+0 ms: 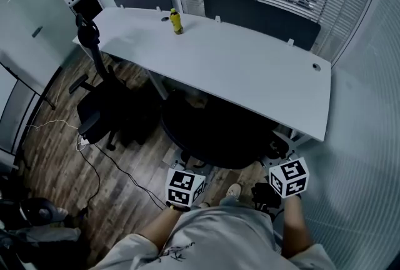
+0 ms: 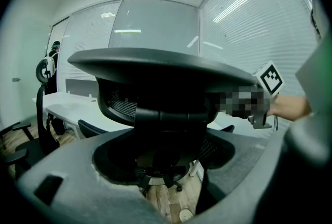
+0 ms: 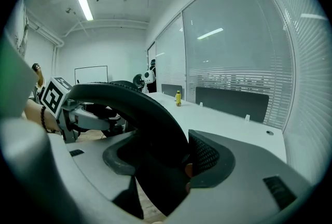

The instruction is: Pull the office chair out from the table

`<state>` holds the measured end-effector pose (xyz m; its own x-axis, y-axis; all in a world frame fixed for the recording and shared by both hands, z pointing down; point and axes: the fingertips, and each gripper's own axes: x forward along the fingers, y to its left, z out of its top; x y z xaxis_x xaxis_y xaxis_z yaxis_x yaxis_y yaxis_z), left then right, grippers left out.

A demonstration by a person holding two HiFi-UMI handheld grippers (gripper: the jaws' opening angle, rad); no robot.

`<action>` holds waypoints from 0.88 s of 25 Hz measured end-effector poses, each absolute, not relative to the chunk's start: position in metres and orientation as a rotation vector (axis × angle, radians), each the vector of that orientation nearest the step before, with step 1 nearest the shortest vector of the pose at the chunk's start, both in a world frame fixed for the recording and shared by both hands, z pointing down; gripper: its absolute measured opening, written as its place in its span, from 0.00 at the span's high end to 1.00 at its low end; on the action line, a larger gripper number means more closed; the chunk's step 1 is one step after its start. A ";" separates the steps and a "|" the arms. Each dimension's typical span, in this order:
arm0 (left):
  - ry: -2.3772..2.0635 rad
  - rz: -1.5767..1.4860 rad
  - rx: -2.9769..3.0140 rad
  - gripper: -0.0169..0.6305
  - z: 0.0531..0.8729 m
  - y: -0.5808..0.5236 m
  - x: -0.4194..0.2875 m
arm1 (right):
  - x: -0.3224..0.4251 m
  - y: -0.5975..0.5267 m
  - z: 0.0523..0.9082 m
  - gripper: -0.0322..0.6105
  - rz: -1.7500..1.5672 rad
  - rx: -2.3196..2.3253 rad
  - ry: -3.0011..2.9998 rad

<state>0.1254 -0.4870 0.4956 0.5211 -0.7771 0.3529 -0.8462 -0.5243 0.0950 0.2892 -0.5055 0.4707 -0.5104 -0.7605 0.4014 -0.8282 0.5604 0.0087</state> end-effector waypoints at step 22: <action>-1.291 0.417 2.556 0.47 0.496 -0.404 0.051 | 0.216 -0.414 0.471 0.59 0.281 1.377 -2.382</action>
<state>0.0514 -0.4045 0.4958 0.5673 -0.7407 0.3600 -0.8113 -0.5776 0.0900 0.2159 -0.4138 0.4714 -0.4516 -0.7905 0.4138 -0.8651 0.5014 0.0137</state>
